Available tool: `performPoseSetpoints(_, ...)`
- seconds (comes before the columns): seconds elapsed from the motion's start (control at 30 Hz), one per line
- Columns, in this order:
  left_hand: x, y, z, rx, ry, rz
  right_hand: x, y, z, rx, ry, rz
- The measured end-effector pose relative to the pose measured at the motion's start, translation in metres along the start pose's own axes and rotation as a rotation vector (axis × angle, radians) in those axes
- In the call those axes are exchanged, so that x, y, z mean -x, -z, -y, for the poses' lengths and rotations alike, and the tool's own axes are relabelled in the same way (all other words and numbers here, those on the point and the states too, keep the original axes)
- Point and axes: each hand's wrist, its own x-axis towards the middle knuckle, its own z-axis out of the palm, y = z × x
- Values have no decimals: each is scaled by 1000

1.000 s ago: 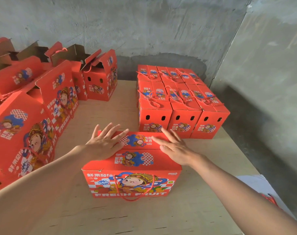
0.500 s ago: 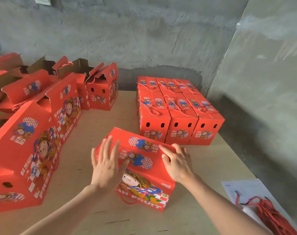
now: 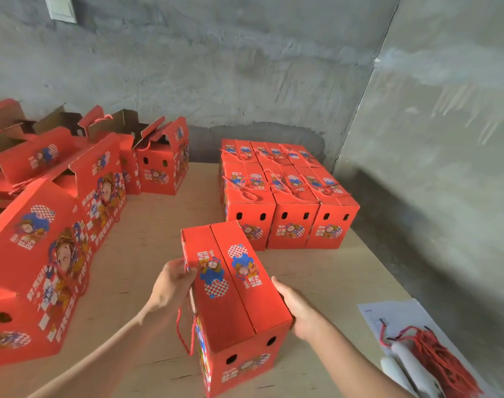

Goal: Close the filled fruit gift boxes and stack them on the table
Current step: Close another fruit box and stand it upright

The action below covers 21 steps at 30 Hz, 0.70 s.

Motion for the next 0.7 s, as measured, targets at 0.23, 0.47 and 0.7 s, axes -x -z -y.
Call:
performPoseSetpoints(0.23,-3,10,-72,184,-137,67,2,-36,57,215,440,-166)
performPoseSetpoints(0.47,-7,6,-118,-457,-502,30,57,-93,101,265,613,334)
performPoseSetpoints(0.7,16,18,-36,-539,-374,-10,72,-95,154,330,425,21)
